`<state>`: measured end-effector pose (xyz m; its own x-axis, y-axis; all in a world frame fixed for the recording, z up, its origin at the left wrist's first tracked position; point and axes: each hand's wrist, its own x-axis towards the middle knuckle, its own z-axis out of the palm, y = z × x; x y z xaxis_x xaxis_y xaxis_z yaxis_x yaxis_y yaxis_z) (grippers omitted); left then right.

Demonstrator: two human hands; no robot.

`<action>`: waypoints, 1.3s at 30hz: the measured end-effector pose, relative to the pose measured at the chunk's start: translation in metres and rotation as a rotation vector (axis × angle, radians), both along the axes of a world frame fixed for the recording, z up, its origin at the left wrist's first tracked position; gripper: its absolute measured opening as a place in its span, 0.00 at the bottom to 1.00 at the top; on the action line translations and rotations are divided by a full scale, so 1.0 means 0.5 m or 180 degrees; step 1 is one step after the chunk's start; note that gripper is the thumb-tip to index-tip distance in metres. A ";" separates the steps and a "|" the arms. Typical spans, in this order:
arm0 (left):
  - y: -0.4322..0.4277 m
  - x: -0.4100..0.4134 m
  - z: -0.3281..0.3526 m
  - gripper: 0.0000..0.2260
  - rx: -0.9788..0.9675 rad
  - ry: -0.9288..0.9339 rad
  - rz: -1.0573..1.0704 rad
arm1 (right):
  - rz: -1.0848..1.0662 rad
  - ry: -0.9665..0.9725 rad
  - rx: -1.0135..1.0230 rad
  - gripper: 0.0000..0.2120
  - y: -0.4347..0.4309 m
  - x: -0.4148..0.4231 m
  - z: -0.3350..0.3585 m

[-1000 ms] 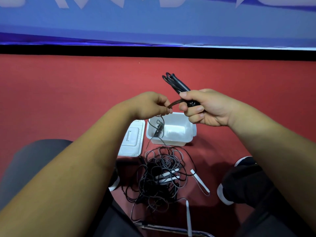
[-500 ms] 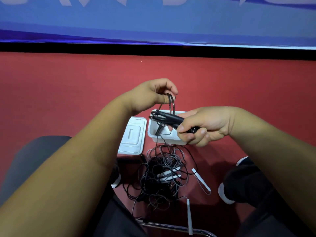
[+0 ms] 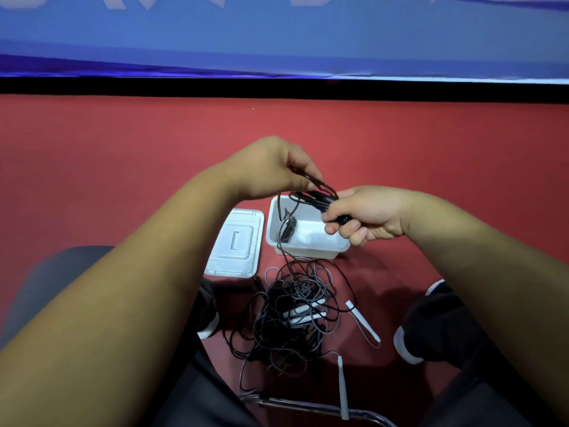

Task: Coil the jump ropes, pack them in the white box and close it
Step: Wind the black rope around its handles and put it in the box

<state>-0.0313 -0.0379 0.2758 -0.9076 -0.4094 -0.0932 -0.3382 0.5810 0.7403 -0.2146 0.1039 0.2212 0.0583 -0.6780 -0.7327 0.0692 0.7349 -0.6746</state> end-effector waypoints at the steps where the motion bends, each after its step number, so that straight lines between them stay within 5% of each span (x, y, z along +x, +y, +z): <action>1: -0.001 0.002 0.001 0.10 -0.0084 -0.0122 -0.0009 | -0.0111 0.0092 -0.0039 0.07 -0.005 -0.004 -0.007; 5: 0.002 0.004 -0.011 0.13 0.0174 -0.0597 -0.0026 | -0.0594 0.0338 -0.0185 0.12 -0.019 -0.015 -0.025; 11: 0.003 -0.004 -0.048 0.02 -0.0079 -0.0916 0.0474 | -0.0912 -0.0439 -0.0599 0.06 -0.022 0.006 -0.003; 17: 0.008 -0.009 -0.055 0.10 0.0783 -0.0369 0.0611 | -0.1332 -0.0923 -0.0851 0.19 -0.021 0.016 0.028; 21: -0.002 -0.012 -0.046 0.11 0.0658 -0.0016 0.0426 | -0.1571 -0.0818 -0.0829 0.29 -0.024 0.014 0.039; 26: 0.013 -0.013 -0.043 0.09 0.0977 0.0048 0.0235 | -0.1678 -0.0879 -0.0781 0.19 -0.027 0.015 0.046; 31: 0.024 -0.016 -0.034 0.23 0.1513 0.0279 0.0527 | -0.1577 -0.0914 -0.0808 0.17 -0.025 0.010 0.054; 34: 0.027 -0.021 -0.029 0.22 0.1791 0.0446 0.0651 | -0.1444 -0.0946 -0.0817 0.11 -0.022 0.012 0.060; 39: 0.025 -0.032 -0.030 0.35 0.1699 0.0435 0.1254 | -0.0979 -0.0794 -0.0888 0.05 -0.016 0.022 0.065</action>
<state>-0.0472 -0.0256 0.2607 -0.7181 -0.6417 -0.2694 -0.3327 -0.0235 0.9428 -0.2037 0.0960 0.2539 -0.0248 -0.8601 -0.5095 0.4398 0.4483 -0.7782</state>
